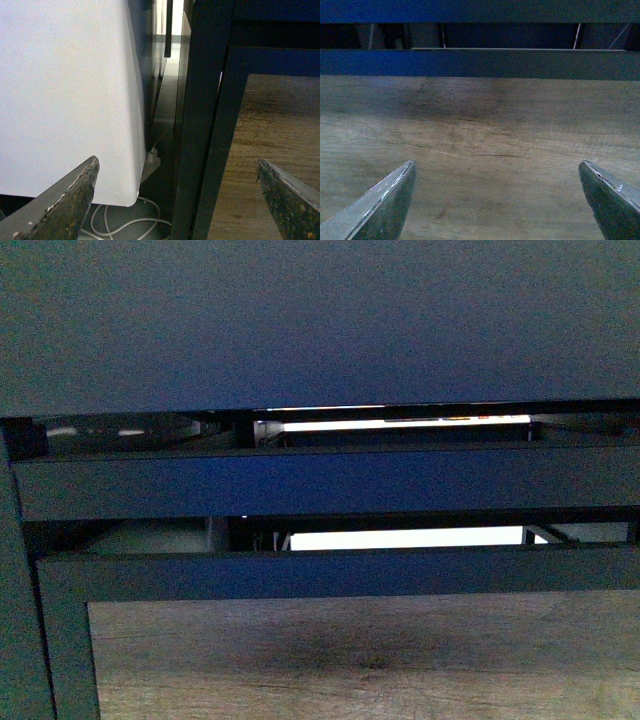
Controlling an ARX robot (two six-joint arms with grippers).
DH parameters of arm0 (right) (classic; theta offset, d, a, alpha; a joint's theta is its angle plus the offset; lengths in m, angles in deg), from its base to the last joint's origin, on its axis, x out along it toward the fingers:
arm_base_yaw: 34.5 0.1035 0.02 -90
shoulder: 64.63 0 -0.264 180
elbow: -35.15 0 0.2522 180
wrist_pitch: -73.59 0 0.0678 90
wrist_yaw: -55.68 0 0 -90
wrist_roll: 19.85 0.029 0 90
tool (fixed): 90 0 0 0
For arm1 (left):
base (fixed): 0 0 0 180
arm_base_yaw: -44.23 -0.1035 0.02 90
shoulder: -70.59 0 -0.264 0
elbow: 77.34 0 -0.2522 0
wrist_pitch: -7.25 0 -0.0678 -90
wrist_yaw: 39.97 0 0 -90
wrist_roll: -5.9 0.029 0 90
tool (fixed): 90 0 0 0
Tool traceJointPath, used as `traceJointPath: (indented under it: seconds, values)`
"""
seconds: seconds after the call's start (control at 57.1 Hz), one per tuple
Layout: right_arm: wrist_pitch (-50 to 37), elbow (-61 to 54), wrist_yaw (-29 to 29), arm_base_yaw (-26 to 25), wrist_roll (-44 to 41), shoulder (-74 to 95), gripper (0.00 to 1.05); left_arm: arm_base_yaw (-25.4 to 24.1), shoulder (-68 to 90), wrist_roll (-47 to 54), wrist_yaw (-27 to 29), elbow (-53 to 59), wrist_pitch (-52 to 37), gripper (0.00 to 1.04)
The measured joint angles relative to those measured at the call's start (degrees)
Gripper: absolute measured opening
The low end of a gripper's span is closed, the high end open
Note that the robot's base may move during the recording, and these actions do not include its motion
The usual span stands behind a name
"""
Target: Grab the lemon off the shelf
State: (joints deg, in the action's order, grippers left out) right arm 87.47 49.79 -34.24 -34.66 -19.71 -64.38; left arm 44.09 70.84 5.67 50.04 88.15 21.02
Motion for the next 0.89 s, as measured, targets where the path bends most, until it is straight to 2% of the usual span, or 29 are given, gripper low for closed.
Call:
traceJointPath:
  seconds: [0.892]
  values:
    - [0.00,0.00,0.09,0.02,0.00,-0.04,0.97,0.00,0.00,0.00,0.04,0.00,0.00,0.97]
